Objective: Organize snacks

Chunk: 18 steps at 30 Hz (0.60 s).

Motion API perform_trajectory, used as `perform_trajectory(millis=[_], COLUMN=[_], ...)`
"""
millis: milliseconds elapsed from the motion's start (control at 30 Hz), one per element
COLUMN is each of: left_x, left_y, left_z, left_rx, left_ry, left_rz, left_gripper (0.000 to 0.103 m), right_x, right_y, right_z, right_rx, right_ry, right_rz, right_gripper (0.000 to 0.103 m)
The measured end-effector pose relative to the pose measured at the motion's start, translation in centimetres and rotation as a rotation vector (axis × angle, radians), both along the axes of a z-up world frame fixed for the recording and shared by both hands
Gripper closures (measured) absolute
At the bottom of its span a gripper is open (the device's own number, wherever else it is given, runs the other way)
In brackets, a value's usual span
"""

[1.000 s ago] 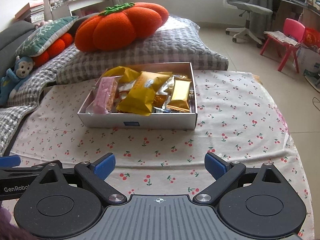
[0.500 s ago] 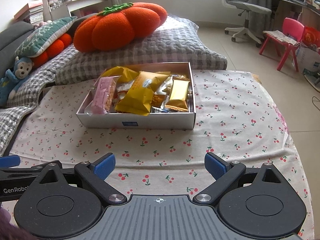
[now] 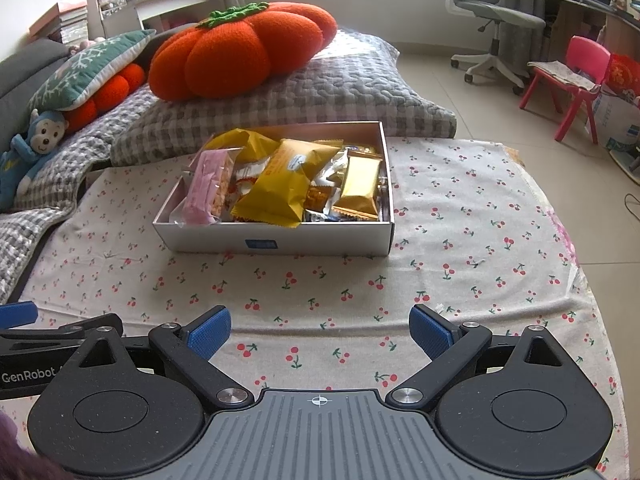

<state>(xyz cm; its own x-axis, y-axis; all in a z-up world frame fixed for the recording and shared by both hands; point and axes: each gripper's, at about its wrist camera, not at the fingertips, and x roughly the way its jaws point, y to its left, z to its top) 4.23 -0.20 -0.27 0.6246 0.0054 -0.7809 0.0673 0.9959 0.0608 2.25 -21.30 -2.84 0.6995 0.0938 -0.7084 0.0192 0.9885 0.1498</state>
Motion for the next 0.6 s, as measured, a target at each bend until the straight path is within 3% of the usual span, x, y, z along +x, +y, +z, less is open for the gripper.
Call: perform_trajectory(millis=[600], left_x=[-0.18], left_y=[-0.30], left_z=[0.33], left_rx=[0.004], left_ry=[-0.015], left_rz=[-0.006], left_gripper=[0.001], right_x=[0.00], right_y=[-0.08], right_z=[0.08], right_rx=[0.003], right_ry=[-0.001], right_rz=[-0.003], right_gripper=[0.006])
